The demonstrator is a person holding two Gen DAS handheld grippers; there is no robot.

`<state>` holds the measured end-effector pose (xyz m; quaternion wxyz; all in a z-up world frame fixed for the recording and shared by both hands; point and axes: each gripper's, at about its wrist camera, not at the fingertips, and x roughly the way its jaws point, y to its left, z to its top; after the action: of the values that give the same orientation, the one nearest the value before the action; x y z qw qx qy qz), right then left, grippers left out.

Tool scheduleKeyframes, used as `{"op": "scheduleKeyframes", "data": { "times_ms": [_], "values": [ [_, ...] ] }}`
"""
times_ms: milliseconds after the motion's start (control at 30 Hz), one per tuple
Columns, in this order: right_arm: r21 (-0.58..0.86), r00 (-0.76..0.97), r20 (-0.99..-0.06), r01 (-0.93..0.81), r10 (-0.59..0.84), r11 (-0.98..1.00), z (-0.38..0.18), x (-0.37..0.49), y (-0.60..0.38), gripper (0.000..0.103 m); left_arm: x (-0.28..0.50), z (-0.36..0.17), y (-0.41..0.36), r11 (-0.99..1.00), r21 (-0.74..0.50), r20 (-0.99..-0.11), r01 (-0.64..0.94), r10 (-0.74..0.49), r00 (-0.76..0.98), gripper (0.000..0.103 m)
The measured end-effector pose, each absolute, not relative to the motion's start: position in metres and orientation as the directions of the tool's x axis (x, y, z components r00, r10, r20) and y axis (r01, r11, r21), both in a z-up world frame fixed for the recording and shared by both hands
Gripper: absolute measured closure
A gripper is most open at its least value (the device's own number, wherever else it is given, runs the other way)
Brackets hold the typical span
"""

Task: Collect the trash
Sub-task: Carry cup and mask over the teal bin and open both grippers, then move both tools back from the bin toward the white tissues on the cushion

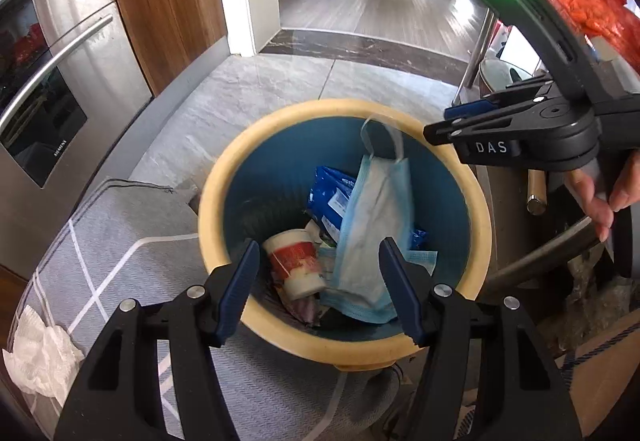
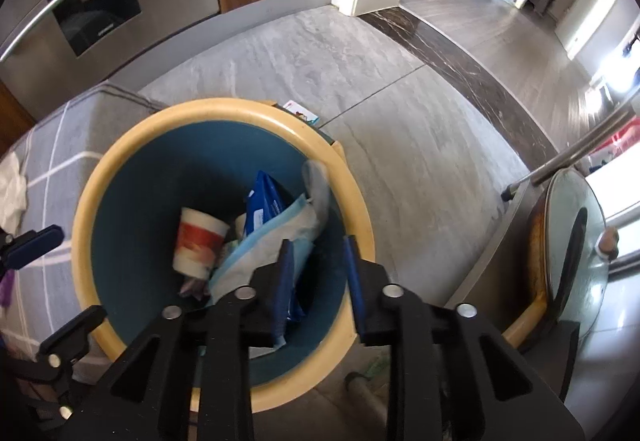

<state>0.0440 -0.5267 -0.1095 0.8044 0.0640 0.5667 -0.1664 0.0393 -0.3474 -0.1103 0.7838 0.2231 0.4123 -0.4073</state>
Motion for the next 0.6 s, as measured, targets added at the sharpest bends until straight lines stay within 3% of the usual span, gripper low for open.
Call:
{"op": "scheduleKeyframes", "data": {
  "times_ms": [167, 267, 600],
  "values": [
    [-0.068, 0.302, -0.933, 0.388, -0.197, 0.919, -0.107, 0.042, -0.532, 0.055, 0.044, -0.099, -0.326, 0.588, 0.004, -0.814, 0.809, -0.468, 0.343, 0.038],
    [-0.064, 0.306, -0.931, 0.404, -0.201, 0.912, -0.104, 0.042, -0.533, 0.045, 0.048, -0.094, -0.309, 0.614, -0.007, -0.810, 0.790, -0.467, 0.356, 0.027],
    [-0.017, 0.349, -0.921, 0.410, -0.175, 0.912, -0.093, 0.048, -0.519, 0.031, 0.053, -0.077, -0.259, 0.669, -0.010, -0.800, 0.743, -0.451, 0.396, 0.020]
  ]
}}
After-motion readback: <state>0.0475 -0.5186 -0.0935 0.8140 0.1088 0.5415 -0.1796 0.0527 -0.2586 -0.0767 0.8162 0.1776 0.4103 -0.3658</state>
